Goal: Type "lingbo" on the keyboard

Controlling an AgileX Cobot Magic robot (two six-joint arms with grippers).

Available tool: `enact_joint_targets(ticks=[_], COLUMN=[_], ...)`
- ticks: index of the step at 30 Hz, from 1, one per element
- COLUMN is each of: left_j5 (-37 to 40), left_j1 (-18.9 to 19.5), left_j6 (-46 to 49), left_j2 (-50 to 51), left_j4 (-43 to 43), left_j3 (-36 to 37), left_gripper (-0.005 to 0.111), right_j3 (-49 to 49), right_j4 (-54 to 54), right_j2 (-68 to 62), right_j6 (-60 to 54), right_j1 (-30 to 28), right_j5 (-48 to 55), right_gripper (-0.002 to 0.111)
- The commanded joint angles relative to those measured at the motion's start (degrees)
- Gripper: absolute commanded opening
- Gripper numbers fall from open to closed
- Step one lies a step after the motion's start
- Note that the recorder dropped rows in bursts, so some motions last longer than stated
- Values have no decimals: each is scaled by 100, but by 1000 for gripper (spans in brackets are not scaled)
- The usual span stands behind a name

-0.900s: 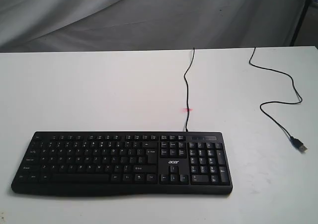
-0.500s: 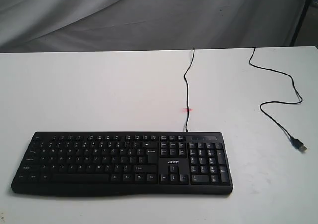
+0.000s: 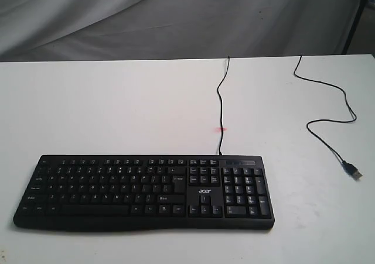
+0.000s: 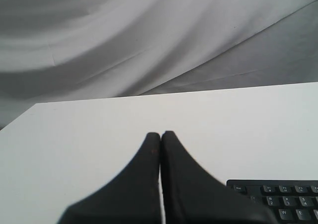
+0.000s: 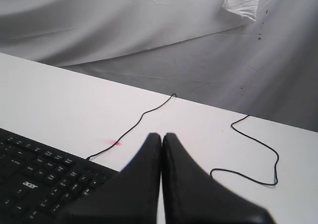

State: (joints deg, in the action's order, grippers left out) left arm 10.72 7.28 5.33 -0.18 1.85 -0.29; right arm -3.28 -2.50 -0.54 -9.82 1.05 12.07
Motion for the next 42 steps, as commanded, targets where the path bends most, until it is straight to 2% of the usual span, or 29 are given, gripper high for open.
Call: enact_joint_targets(ticks=[1,7,11,16,27,31,42], left_j5=[-24,-24,-24,-24,-24,-24,-24], left_j1=[-22,-22,-22,-22,-22,-22,-22], left_j6=[-16,-16,-16,-16,-16,-16,-16], left_j2=[18,18,18,18,18,18,18], left_j4=[-3,-3,-3,-3,-3,-3,-3], left_j3=[29,29,29,29,29,29,29], left_gripper=[1,1,1,1,1,1,1], right_j3=[-1048,-2782,-3654,-4125,-4185,-4263,-5850], right_j4=[-86,-86,-95,-251,-513,-795,-936], right_j2=[-494,-1837,-2781,-3625,-5320,-6191,-8302], right_j6=[-12,-12,-12,3,58,-505,-768], right_j1=[-46,-46,-46,62,1620,2261,2844], right_j5=[958,2278,2371,2117,2158,2022,1996], right_gripper=[0,0,0,0,0,0,0])
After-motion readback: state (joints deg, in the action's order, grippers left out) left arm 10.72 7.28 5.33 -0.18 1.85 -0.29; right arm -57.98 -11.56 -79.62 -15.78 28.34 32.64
